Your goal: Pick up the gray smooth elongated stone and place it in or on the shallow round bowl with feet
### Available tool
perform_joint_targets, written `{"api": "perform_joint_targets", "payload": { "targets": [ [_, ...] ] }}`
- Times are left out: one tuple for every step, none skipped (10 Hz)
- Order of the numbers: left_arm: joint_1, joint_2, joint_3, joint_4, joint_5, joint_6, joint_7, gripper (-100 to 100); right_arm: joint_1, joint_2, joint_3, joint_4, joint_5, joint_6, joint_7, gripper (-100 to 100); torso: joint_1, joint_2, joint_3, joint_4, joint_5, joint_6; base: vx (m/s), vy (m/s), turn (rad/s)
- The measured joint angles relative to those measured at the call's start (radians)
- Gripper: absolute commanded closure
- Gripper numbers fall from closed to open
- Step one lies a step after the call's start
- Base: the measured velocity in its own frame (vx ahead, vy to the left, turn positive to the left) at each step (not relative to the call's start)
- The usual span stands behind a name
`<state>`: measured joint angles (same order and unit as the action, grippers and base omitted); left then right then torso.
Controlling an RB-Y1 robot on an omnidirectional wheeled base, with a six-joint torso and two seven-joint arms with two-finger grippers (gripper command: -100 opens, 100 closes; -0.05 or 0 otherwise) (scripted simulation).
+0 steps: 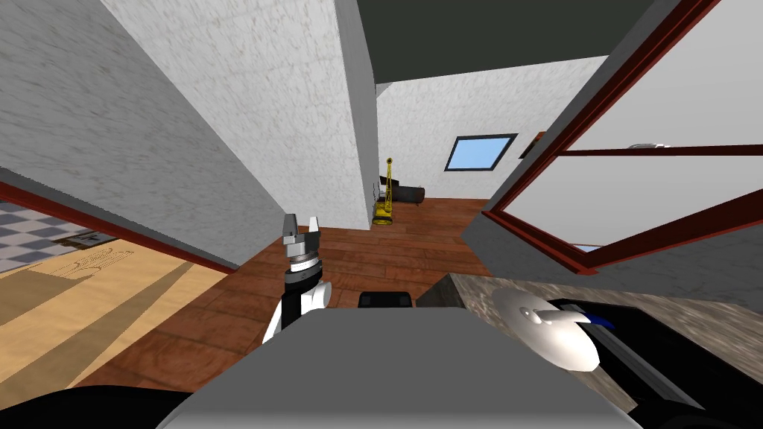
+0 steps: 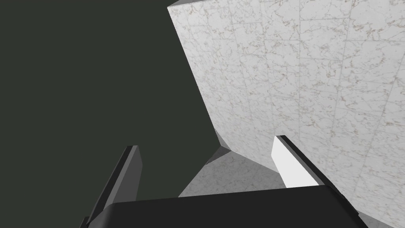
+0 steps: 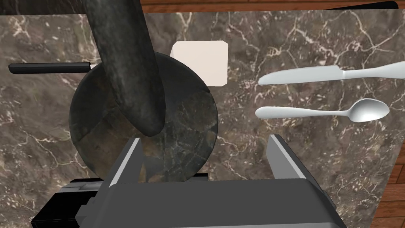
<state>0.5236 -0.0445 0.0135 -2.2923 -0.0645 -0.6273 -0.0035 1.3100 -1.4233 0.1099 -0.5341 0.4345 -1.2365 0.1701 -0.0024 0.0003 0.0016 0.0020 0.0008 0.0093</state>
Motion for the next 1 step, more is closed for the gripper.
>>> {"api": "perform_joint_targets", "payload": {
  "targets": [
    [0.000, 0.000, 0.000, 0.000, 0.000, 0.000, 0.000, 0, 0.000, 0.000, 0.000, 0.000, 0.000, 0.000, 0.000, 0, 0.000, 0.000, 0.000, 0.000, 0.000, 0.000, 0.000, 0.000, 0.000]
  ]
}}
